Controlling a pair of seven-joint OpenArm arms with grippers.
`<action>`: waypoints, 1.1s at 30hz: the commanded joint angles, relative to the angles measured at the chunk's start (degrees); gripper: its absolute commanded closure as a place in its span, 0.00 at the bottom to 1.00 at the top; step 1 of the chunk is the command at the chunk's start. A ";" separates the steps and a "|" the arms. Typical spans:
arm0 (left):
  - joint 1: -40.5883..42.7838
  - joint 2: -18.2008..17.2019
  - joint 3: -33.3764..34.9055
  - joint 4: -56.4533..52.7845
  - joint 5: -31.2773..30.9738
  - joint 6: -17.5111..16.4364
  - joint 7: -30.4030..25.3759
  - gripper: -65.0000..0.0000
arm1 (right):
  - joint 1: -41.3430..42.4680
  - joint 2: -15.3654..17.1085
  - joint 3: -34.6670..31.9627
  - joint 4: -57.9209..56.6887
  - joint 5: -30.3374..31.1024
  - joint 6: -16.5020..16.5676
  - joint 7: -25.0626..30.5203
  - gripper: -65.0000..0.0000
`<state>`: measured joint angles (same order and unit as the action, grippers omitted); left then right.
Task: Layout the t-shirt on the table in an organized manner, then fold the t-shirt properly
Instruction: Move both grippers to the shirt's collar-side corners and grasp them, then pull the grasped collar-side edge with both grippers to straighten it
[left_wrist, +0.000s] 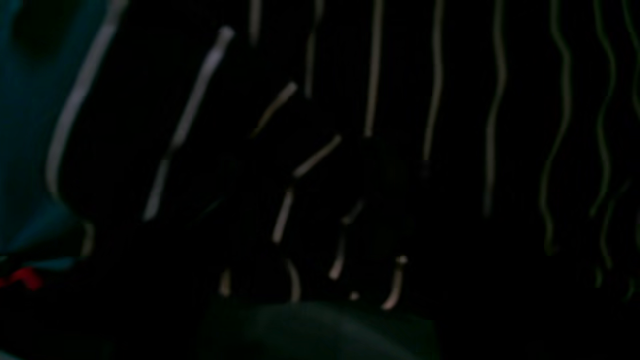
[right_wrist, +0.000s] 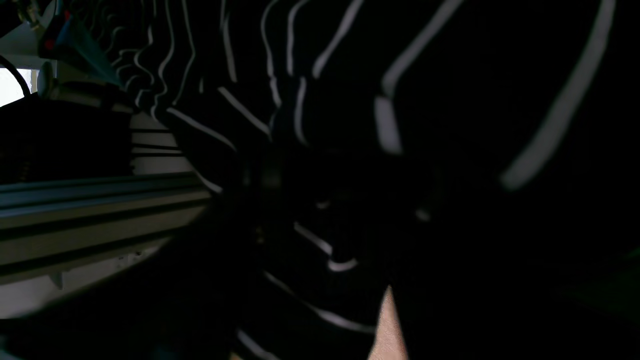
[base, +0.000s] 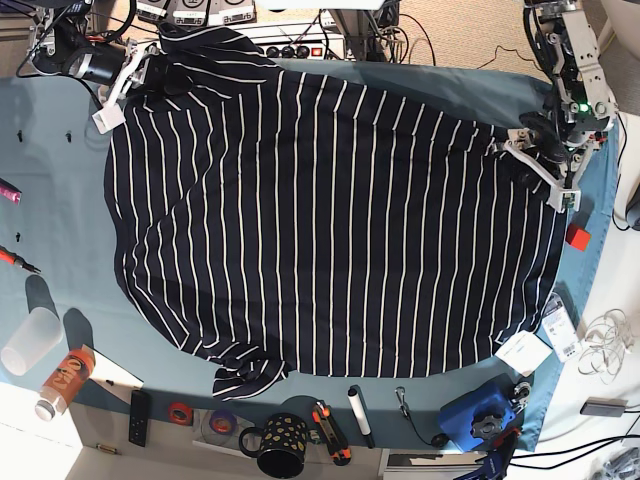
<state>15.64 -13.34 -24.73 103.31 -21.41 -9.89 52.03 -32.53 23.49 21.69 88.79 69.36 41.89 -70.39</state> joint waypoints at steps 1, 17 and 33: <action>-0.24 -0.26 -0.17 0.61 -0.44 -0.11 0.87 0.63 | -1.90 -0.15 -1.14 -1.03 -10.43 -1.89 -9.61 0.79; 4.83 -0.09 -0.22 16.20 2.03 2.89 7.50 1.00 | -3.87 -0.11 -0.96 10.25 2.21 -1.89 -9.61 1.00; 9.57 0.02 -0.22 19.12 3.41 4.11 5.38 1.00 | -4.13 -0.13 11.76 15.52 3.19 -1.89 -9.61 1.00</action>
<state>25.21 -12.84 -24.75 121.49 -18.26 -5.96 58.65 -36.49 22.52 32.97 103.48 71.44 39.90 -80.73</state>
